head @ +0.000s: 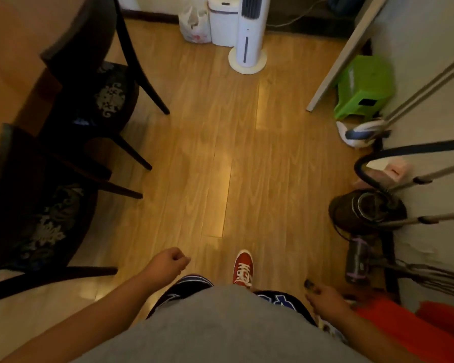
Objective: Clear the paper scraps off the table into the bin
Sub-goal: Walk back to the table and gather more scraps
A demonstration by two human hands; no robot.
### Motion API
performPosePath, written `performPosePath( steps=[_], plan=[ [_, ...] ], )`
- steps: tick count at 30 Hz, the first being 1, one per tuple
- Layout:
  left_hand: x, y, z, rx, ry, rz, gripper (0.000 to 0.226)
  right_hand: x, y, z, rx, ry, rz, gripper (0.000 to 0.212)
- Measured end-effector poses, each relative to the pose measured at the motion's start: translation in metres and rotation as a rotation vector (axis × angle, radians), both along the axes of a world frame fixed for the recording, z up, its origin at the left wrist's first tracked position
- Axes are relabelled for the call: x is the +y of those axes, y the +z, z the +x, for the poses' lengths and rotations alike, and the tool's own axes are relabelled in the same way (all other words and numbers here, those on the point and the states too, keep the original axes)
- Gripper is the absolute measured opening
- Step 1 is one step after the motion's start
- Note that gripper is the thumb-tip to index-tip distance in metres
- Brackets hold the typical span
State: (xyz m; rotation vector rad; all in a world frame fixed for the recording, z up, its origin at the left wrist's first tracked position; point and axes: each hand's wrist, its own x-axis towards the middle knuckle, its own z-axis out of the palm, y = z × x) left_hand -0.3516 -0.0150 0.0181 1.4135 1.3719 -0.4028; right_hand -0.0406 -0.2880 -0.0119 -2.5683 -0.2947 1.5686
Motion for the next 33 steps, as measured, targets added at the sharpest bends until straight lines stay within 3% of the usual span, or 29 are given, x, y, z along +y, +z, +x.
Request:
performPosePath(
  steps=[2,11,15,30,33],
  plan=[
    [0.009,0.001,-0.008,0.043,0.055,0.011,0.025,0.049,-0.001,0.025,0.025,0.073,-0.009,0.016],
    [0.065,-0.021,-0.056,0.203,0.314,-0.057,0.023,0.320,0.013,0.053,0.023,0.456,0.200,0.015],
    [0.116,-0.034,-0.058,0.206,0.401,-0.073,0.024,0.419,0.014,0.050,0.030,0.514,0.241,0.016],
    [0.397,0.012,0.002,0.072,0.469,0.080,0.021,0.614,0.056,0.105,0.006,0.487,0.085,0.021],
    [0.436,0.032,0.016,0.063,0.470,0.133,0.019,0.669,0.063,0.108,0.001,0.576,0.127,0.019]
  ],
)
